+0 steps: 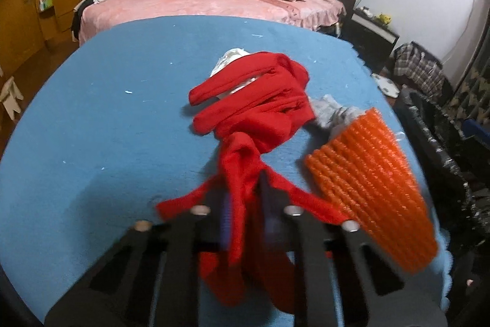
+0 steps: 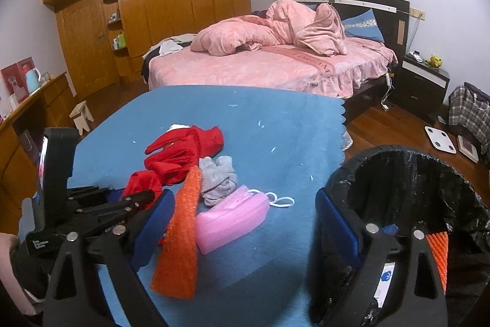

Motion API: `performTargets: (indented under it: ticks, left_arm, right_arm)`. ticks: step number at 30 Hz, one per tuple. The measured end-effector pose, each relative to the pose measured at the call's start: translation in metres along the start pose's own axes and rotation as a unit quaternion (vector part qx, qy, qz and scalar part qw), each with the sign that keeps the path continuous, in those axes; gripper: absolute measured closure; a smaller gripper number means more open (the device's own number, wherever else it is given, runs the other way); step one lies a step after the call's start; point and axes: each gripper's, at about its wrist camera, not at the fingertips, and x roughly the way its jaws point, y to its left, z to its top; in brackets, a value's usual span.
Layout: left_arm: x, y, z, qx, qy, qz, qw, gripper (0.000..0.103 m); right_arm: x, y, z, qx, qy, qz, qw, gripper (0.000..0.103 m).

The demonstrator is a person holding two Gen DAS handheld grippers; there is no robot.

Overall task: Collect trash
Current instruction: 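Grasp the orange mesh strip with the right tool while the left tool holds the red cloth, then carry the red cloth and orange mesh in both tools over the bin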

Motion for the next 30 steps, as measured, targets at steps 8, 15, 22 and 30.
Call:
performTargets:
  ticks: [8, 15, 22, 30]
  left_arm:
    - [-0.028, 0.003, -0.001, -0.008, -0.030, 0.003, 0.9995, 0.092]
    - [-0.051, 0.018, 0.001, -0.015, -0.053, 0.017, 0.9983, 0.092]
    - [-0.058, 0.027, -0.005, -0.014, -0.053, 0.022, 0.9982, 0.092]
    - [-0.060, 0.031, -0.009, -0.016, -0.052, 0.022, 0.9983, 0.092]
  right_arm:
    - [0.006, 0.011, -0.002, -0.006, 0.007, 0.013, 1.000, 0.022]
    - [0.016, 0.026, -0.009, -0.016, 0.028, 0.034, 0.999, 0.038]
    - [0.028, 0.039, -0.019, -0.024, 0.056, 0.047, 0.997, 0.065]
    - [0.030, 0.047, -0.024, -0.040, 0.070, 0.065, 0.995, 0.094]
